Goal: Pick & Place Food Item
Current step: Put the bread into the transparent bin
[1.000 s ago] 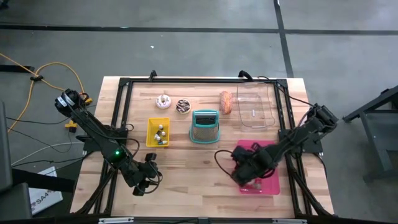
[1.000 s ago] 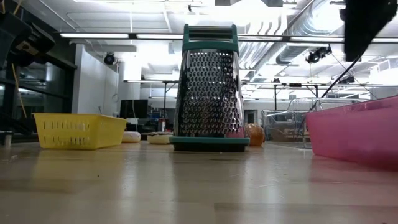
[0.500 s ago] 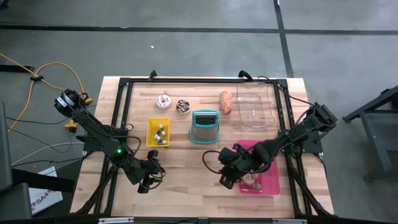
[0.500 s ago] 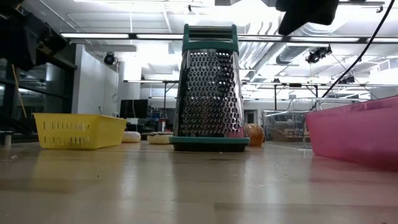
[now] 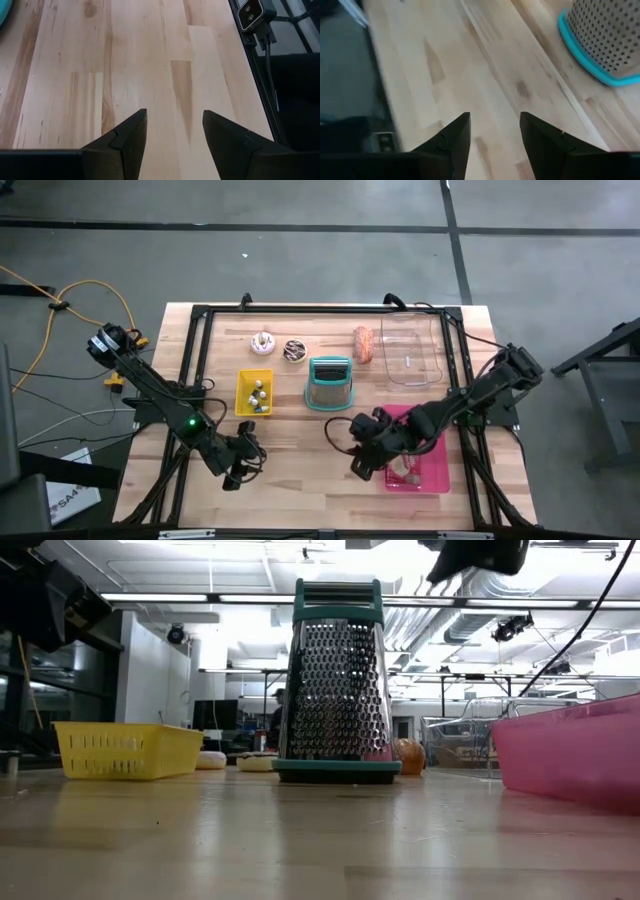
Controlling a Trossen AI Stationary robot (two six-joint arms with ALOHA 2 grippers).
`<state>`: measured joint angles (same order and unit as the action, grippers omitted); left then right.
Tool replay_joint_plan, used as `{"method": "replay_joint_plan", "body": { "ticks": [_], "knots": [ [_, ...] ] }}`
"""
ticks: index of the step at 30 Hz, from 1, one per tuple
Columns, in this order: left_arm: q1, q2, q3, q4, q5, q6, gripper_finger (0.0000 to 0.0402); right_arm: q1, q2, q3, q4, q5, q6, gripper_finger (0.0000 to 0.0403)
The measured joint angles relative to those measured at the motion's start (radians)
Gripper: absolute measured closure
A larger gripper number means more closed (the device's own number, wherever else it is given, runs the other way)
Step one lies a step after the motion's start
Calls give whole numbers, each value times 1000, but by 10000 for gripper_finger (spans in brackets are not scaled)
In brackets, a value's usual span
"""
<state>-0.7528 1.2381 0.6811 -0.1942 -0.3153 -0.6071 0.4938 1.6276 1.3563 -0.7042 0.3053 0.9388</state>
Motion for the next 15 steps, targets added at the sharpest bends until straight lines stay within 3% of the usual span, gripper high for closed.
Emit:
{"method": "replay_joint_plan", "body": {
  "ticks": [4,15],
  "knots": [
    [0,0,0,0,3,-1,213,-26,-75,0,-3,-14,3,250],
    [0,0,0,0,2,-2,213,-183,-243,0,-111,85,-13,263]
  ]
}}
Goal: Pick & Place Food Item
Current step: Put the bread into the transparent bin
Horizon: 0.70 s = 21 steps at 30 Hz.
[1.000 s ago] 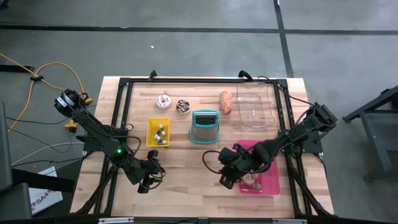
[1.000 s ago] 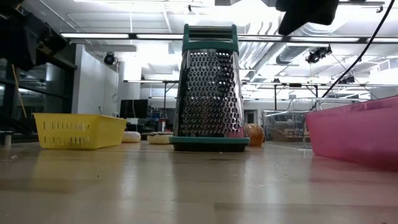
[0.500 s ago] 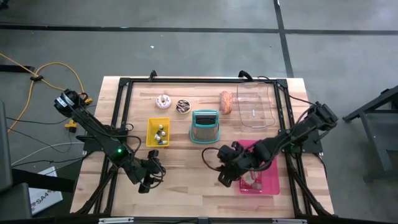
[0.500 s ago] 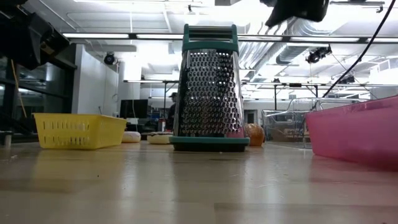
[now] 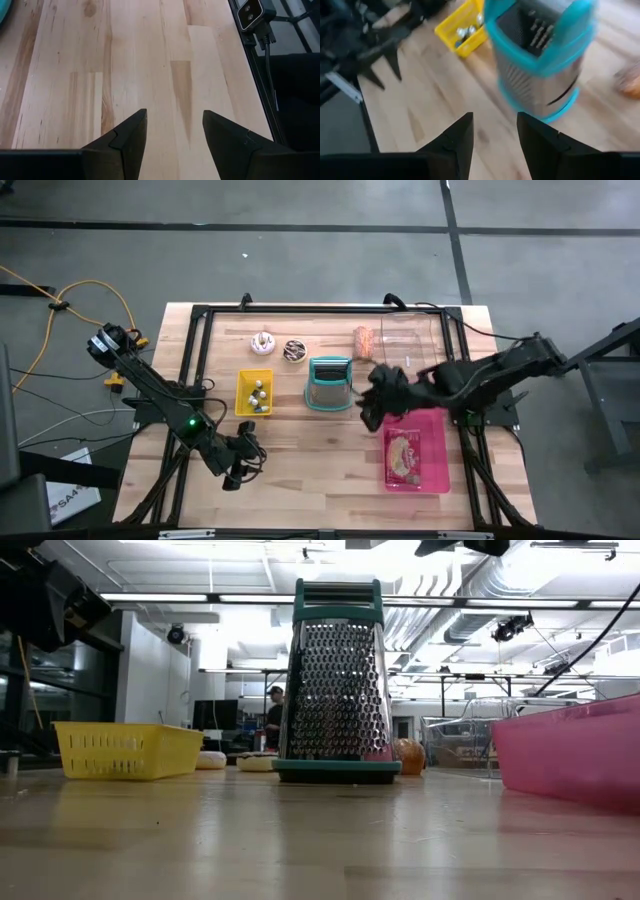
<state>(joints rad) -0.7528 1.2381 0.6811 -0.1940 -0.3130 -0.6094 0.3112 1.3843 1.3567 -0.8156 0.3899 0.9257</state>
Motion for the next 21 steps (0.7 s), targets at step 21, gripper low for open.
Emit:
{"method": "replay_joint_plan", "body": {
  "ticks": [21],
  "knots": [
    [0,0,0,0,7,0,213,-346,-87,0,3,2,-330,264]
  ]
}}
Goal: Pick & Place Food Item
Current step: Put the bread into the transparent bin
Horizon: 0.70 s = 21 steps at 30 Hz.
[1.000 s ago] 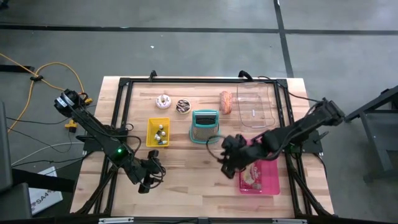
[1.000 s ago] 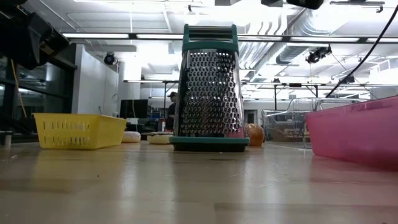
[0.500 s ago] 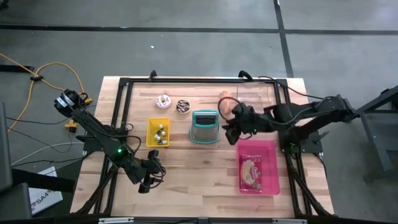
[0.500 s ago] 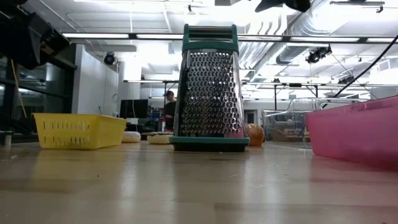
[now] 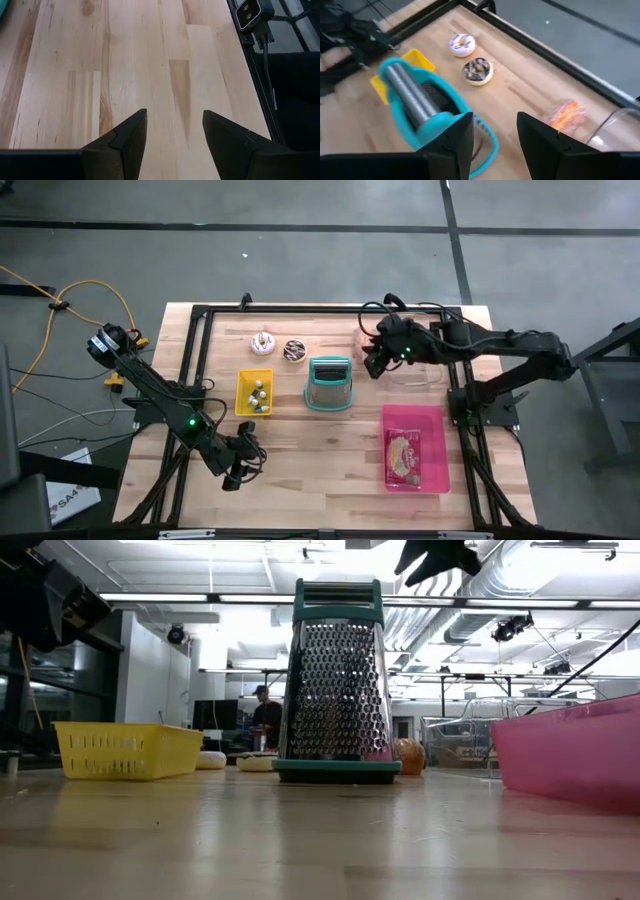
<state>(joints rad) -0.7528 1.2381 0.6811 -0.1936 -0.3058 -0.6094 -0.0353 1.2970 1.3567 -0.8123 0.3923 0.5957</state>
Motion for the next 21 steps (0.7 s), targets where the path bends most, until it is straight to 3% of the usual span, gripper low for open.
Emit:
{"method": "replay_joint_plan", "body": {
  "ticks": [14,21],
  "knots": [
    [0,0,0,0,0,0,213,-192,10,0,0,2,-40,264],
    [0,0,0,0,0,0,213,-251,32,0,-19,2,90,264]
  ]
}}
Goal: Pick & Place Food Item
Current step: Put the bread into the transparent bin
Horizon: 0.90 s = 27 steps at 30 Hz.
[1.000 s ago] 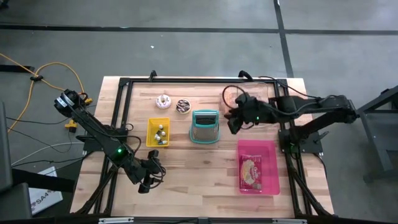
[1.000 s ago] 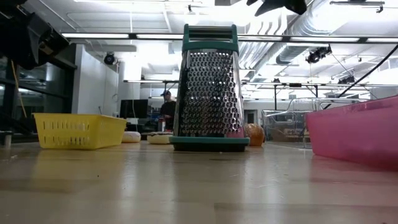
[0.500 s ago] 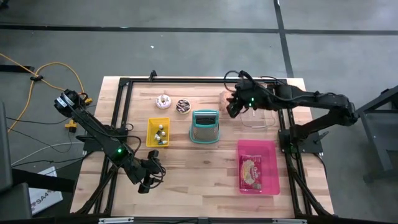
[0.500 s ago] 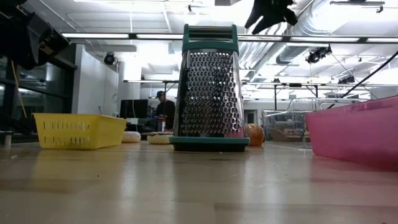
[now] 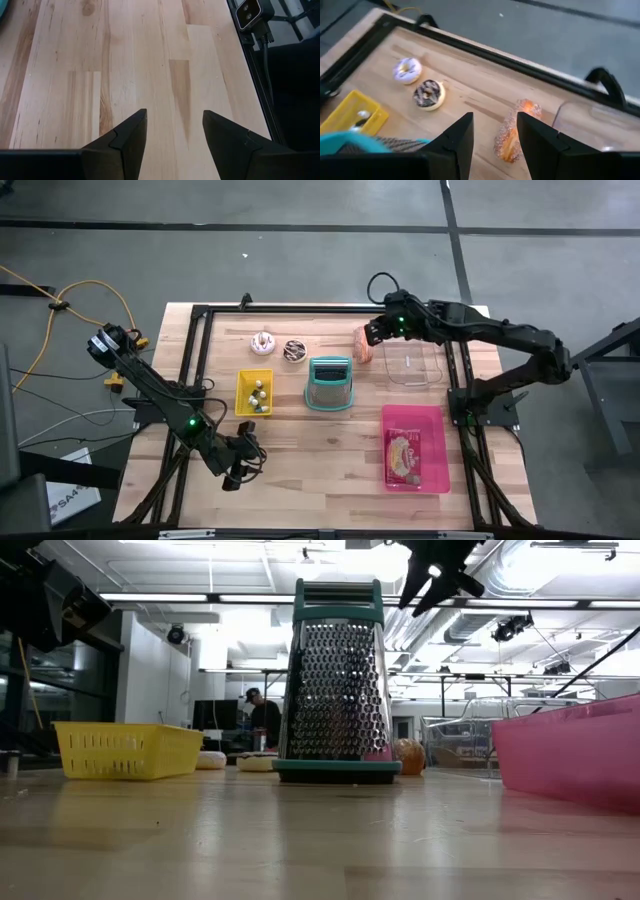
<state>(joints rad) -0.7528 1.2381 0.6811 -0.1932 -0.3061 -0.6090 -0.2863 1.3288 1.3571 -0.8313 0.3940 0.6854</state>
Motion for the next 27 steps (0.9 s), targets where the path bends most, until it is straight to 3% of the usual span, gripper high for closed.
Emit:
{"method": "replay_joint_plan", "body": {
  "ticks": [10,18,23,27],
  "knots": [
    [0,0,0,0,0,0,213,-52,108,0,-38,4,-6,264],
    [0,0,0,0,-1,0,213,-68,152,0,-6,121,20,260],
    [0,0,0,0,-1,0,213,-78,151,0,-1,132,18,233],
    [0,0,0,0,-1,0,213,-84,151,0,-1,137,18,187]
  ]
}}
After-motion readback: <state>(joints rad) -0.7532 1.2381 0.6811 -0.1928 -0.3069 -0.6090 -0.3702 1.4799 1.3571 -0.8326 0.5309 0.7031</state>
